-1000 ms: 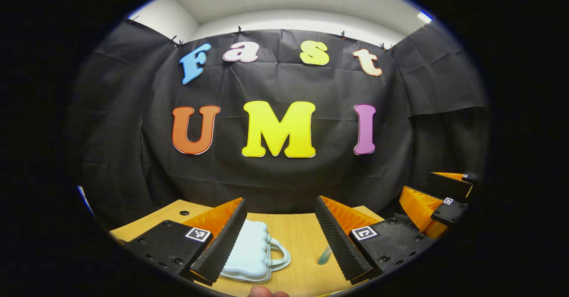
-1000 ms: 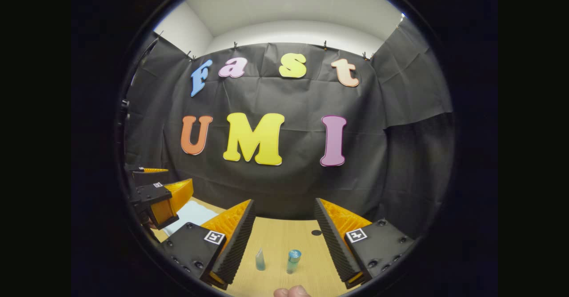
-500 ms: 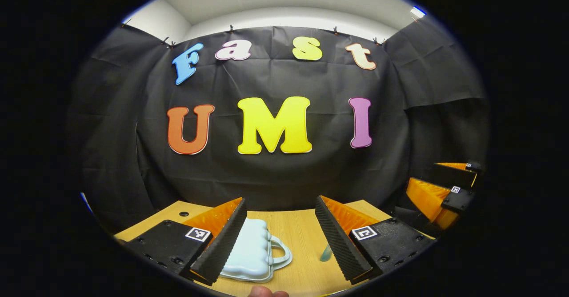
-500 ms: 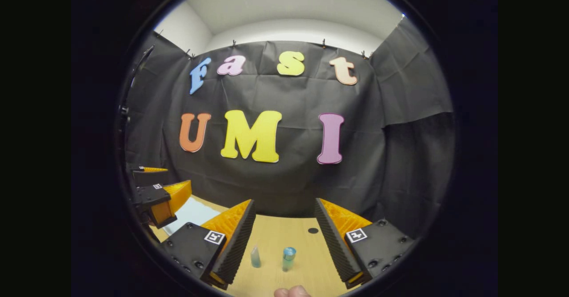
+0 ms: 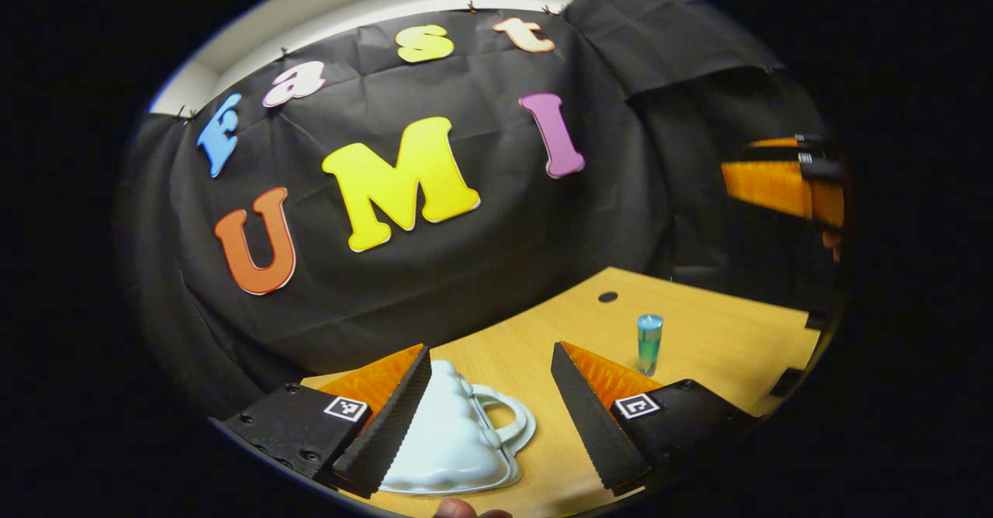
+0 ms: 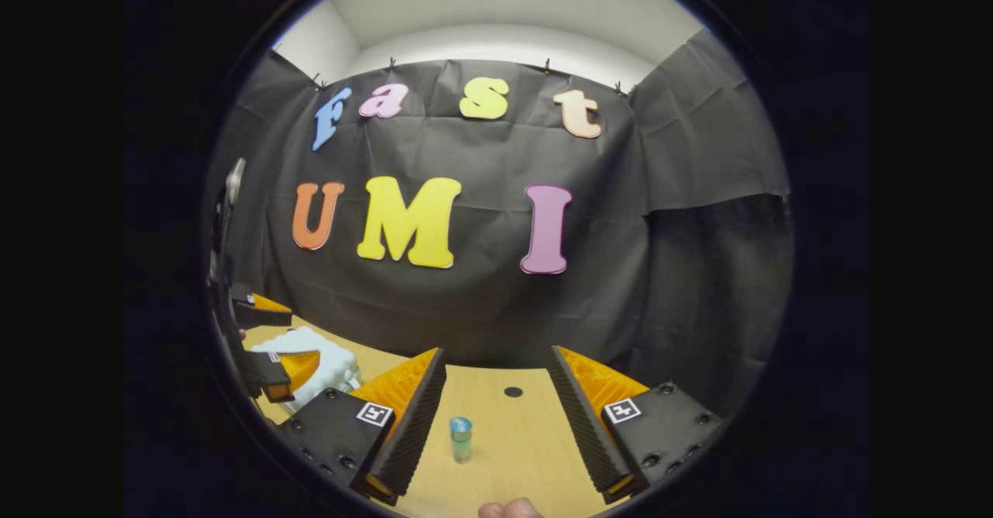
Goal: First open the suitcase, pack the skin care products into it, and then close the suitcase.
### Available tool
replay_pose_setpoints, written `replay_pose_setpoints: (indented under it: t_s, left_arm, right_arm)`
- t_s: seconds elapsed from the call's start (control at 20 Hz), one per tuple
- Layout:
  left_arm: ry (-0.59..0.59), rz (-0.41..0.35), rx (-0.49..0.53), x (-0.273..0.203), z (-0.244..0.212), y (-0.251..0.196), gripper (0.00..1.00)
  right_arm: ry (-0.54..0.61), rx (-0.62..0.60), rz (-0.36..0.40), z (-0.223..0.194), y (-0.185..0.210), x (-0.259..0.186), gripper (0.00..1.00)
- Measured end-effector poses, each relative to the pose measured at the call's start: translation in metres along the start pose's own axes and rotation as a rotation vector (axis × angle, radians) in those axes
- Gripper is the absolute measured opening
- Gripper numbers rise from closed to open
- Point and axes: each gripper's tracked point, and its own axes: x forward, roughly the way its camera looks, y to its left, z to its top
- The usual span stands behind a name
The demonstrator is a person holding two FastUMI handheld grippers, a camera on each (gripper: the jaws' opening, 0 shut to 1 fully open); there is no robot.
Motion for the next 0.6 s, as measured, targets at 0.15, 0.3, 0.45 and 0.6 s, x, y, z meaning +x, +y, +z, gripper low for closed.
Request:
replay_pose_setpoints:
  t_s: [0.15,0.3,0.45,0.6]
  left_arm:
    - [0.127,-0.029,0.203,0.016,-0.043,-0.011,0.98]
    - [0.220,-0.082,0.395,0.028,-0.080,-0.021,0.98]
    - [0.328,-0.100,0.508,0.042,-0.107,-0.024,0.98]
    - [0.390,-0.094,0.547,0.049,-0.121,-0.020,0.98]
  right_arm:
    - [0.021,-0.006,-0.028,-0.009,-0.016,-0.001,0.80]
    - [0.043,-0.018,-0.046,-0.018,-0.027,-0.001,0.80]
    - [0.045,-0.024,-0.071,-0.020,-0.040,-0.001,0.80]
    - [0.060,-0.019,-0.095,-0.025,-0.050,-0.001,0.80]
